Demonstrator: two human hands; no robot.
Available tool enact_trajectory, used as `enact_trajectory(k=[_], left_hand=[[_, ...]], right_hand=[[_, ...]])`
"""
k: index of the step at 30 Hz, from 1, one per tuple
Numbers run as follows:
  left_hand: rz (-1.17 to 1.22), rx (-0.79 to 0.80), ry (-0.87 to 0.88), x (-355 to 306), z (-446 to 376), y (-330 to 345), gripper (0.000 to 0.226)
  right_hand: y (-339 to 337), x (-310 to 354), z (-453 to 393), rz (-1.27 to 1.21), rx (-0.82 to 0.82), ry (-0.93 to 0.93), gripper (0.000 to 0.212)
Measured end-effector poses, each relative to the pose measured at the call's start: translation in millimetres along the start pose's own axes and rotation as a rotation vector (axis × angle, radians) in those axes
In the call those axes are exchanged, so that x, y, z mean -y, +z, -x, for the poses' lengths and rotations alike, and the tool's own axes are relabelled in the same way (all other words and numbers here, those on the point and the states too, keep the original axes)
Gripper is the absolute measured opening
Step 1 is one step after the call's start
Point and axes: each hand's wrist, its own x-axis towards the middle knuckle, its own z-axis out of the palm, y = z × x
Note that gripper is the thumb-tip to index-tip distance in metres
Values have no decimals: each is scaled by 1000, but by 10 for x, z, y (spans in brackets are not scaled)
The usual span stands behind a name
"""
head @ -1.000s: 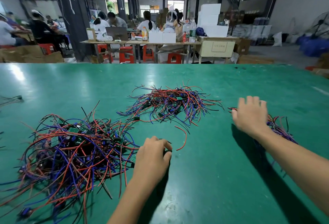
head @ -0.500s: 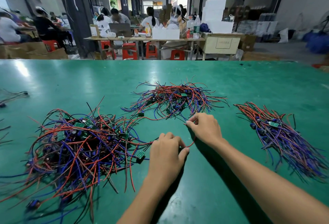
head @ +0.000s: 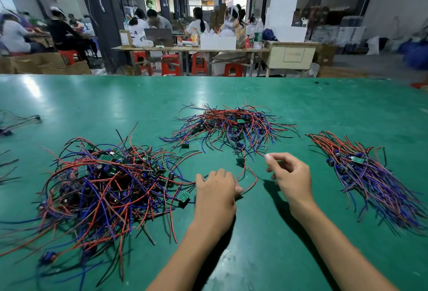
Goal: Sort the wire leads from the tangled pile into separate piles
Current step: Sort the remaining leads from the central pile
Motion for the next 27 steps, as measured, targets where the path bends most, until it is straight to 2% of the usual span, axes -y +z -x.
enact_trajectory(k=[2,4,6,8,10,12,14,15,17,19,20,22,24,27], left_hand=[[117,-62,-63,66,-16,-115,6],[310,-181,-175,159,-52,-313,14],[385,-340,-285,288,-79,-521,10],[270,-484,-371,436,-58,-698,5],[109,-548,-482,561,-13,-819,6],[-6,-546,-566,658,4,-861,12],[25,-495,-473,677,-1,-871,26],[152,-436,-335,640,-10,-870,34],[601,-178,-82,486,-30,-841,44],[990,92,-2,274,-19,-794,40],[1092,142,-5,204,-16,-743,35],[1118,119,-22,135,-21,-672,25],[1132,12,-51,168,-44,-669,25],[1402,-186,-229,338,-77,-775,33]], right_hand=[[-66,108,14,-110,-6,8,5],[-115,226,11,-169,-13,13,5],[-142,322,15,-217,-8,24,6],[-146,394,31,-274,12,48,5],[-138,450,51,-313,48,80,5],[-130,495,78,-360,102,118,4],[-131,546,109,-405,172,146,8],[-138,573,123,-418,206,149,14],[-155,624,148,-430,253,142,18],[-169,643,168,-434,280,128,13],[-172,644,180,-429,287,118,11],[-170,634,203,-404,295,93,11],[-160,615,221,-376,301,57,14],[-105,525,224,-283,318,-26,20]])
